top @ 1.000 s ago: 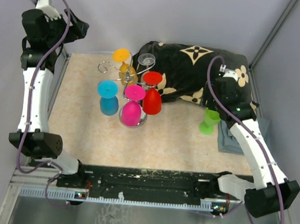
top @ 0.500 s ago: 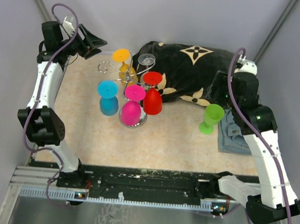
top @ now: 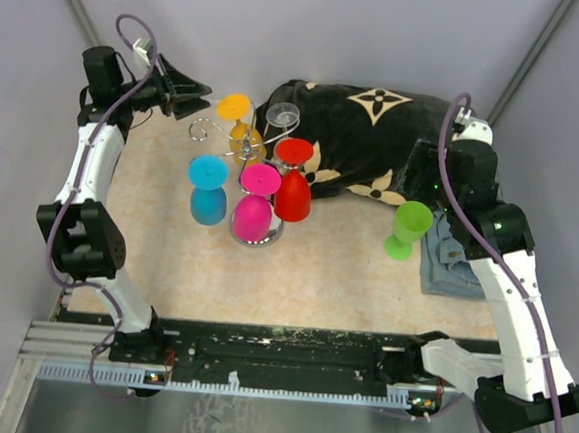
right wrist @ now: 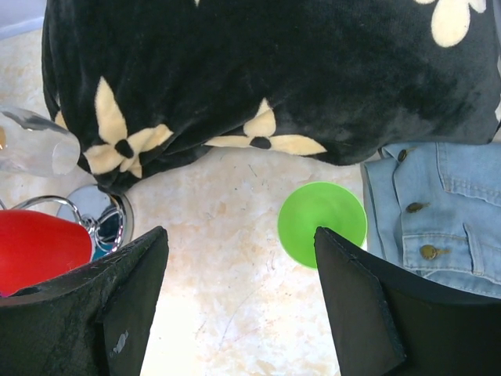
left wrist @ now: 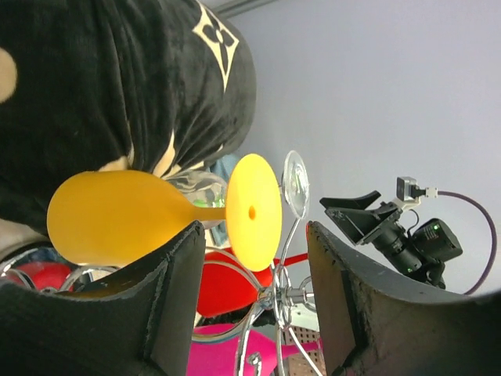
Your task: Take the wine glass off the wine glass rack
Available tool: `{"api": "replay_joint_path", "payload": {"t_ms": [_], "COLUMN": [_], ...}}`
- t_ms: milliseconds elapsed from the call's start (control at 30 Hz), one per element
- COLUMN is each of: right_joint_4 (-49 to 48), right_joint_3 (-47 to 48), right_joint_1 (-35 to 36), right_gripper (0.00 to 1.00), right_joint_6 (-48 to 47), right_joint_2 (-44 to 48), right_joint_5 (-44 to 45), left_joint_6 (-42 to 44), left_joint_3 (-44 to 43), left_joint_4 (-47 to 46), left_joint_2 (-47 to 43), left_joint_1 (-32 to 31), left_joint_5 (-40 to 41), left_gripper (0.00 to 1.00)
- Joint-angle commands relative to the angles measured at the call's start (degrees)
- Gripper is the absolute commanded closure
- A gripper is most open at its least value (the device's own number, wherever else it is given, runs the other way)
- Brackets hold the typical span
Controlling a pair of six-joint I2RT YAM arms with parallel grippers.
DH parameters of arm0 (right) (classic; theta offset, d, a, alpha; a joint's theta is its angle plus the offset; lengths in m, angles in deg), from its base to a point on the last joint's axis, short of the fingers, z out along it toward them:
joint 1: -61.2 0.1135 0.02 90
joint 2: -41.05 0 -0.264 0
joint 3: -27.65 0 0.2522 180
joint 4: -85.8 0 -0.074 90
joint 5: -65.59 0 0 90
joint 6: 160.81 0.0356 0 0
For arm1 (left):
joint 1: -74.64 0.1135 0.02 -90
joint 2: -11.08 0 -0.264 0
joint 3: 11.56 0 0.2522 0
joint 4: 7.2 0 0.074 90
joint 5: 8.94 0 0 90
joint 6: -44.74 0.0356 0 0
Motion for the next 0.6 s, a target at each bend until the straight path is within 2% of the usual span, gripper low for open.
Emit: {"api": "replay_joint_path", "payload": {"t_ms": [0, 567], "right_joint_4": [-2.3, -2.6], "right_joint_3": [0.2, -1.1], "right_joint_1": [0.3, 0.3], "right_gripper": [0.24, 0.24], "right_joint_6": [-0.1, -0.3], "right_joint_2": [-0.3, 0.5], "right_joint_5": [-0.8, -1.1], "left_joint_6": [-1.1, 0.0], "left_joint_3": [2.2, 0.5], "left_joint_4": [-1.4, 0.6], "left_joint_2": [0.2, 2.3], "left_joint_1": [0.4, -2.9], "left_joint_5": [-3.7, -4.3], "left_gripper": [0.40, 0.44]}}
